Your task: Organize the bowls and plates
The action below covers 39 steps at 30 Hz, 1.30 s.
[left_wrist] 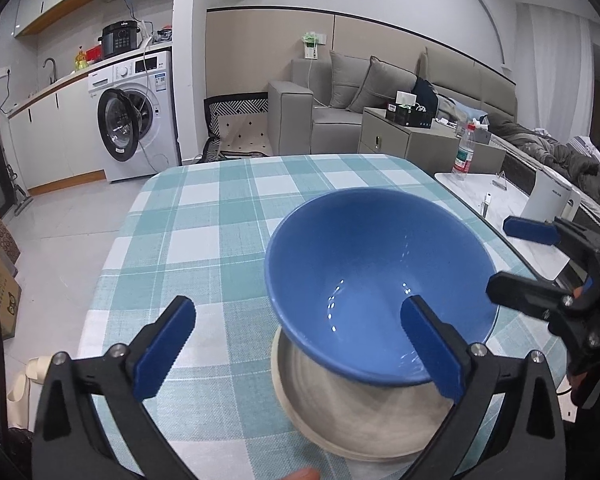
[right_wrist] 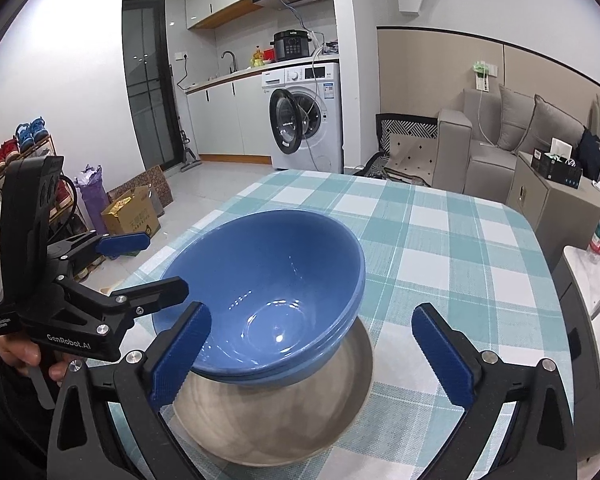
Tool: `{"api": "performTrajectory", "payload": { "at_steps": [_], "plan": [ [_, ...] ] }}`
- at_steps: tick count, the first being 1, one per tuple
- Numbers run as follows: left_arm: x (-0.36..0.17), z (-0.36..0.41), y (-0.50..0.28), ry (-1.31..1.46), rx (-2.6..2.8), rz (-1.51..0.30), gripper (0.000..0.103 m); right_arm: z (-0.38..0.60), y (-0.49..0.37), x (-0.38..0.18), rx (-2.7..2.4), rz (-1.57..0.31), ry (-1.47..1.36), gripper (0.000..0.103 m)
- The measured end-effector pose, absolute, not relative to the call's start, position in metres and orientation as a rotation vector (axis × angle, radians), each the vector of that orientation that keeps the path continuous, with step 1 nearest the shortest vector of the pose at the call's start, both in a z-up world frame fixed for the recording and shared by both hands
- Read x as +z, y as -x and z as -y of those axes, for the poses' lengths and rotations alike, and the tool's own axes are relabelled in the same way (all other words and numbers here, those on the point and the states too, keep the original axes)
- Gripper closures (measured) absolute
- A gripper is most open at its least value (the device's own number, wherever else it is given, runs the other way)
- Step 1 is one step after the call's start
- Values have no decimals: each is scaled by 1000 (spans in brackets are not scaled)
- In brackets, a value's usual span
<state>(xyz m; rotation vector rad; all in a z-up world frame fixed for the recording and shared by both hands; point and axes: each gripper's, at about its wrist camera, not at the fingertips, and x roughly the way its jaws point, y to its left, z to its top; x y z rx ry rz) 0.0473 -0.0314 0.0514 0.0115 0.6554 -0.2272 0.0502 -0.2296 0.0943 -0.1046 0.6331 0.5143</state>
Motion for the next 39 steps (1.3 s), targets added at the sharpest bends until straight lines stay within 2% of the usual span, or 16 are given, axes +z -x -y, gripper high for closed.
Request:
{"api": "performTrajectory", "payload": {
  "at_steps": [8, 20, 39],
  "plan": [
    [47, 13, -32, 26, -202, -613, 0, 232, -37, 100, 523, -560, 107, 1],
    [51, -4, -4, 49, -113, -442, 0, 252, -10, 94, 545, -465, 82, 1],
    [27, -7, 24, 26, -59, -427, 0, 266, 32, 82, 527, -330, 56, 1]
  ]
}}
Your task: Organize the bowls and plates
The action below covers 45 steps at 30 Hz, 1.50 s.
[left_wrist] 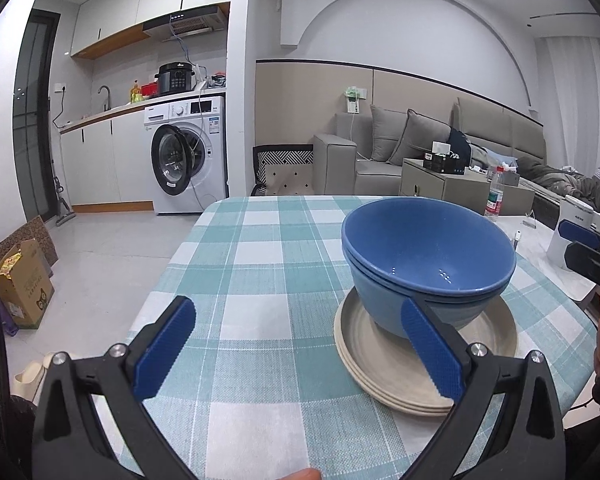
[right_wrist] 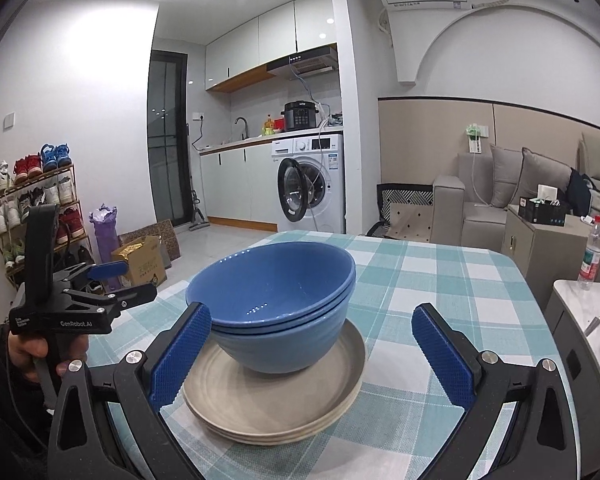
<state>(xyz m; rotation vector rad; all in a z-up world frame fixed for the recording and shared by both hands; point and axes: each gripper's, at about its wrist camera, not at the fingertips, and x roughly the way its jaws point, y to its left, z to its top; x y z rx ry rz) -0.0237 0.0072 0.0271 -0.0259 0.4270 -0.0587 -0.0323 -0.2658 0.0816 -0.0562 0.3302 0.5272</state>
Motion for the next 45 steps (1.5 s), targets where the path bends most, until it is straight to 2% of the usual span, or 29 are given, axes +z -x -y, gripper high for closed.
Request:
{"api": "performTrajectory", "payload": {
  "at_steps": [15, 45],
  "plan": [
    [19, -3, 36, 28, -61, -402, 0, 279, 59, 63, 526, -304, 31, 1],
    [19, 3, 40, 5, -73, -388, 0, 272, 58, 57, 547, -298, 37, 1]
  ]
}}
